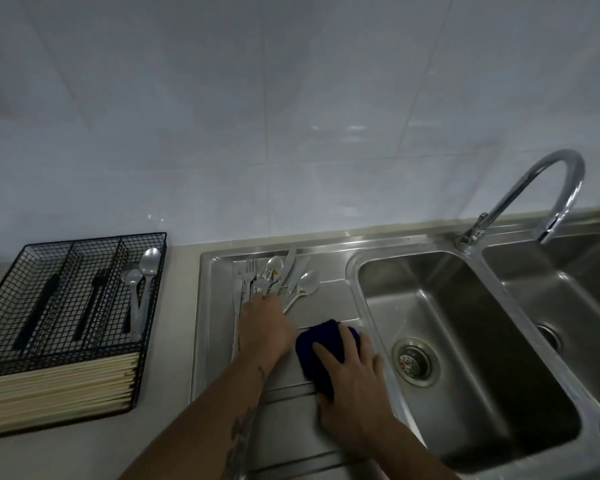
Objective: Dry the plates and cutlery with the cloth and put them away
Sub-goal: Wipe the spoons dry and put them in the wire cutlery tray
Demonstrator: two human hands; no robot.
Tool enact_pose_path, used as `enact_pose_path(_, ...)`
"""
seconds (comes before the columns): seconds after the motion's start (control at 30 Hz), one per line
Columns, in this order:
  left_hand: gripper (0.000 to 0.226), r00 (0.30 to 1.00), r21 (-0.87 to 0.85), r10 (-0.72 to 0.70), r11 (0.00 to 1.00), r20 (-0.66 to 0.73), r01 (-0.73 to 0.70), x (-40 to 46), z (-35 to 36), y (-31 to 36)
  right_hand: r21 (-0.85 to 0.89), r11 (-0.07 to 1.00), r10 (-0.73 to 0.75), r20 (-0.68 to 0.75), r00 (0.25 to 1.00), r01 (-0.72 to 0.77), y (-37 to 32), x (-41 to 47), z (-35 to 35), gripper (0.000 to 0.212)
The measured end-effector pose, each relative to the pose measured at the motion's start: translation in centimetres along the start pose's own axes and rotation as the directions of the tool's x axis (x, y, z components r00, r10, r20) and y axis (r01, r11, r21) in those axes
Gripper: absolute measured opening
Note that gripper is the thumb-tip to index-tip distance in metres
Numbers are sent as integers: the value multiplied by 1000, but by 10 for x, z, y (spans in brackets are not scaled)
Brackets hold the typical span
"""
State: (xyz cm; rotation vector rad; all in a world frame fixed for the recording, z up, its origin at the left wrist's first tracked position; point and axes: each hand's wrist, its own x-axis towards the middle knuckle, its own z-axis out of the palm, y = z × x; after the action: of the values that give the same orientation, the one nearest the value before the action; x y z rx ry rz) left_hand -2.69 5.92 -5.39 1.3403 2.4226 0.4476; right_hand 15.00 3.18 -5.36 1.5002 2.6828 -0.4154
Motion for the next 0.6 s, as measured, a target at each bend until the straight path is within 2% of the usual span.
enact_pose_path(0.1,33,999,25,-30,999,24,30,1,-3,3,-15,1000,-3,84,996,5,9,-3,-2,85)
enact_pose_path(0.3,45,995,126,-44,992,95,32,-6,-4,7,-125,991,-34,41,999,39,7,2,-12,69)
enact_pose_path(0.37,45,994,152,-30,988,106,14,-11,-4,8,-133,989,-53,35,998,57,5,3,-9,74)
enact_pose_path(0.47,45,994,145,-24,989,106,9,-19,-8,10,-95,990,-104,57,993,109,8,-1,-4,88)
enact_pose_path(0.6,42,993,93,-10,996,120,-2,-35,-18,10,-107,981,-156,67,986,162,16,-9,-3,83)
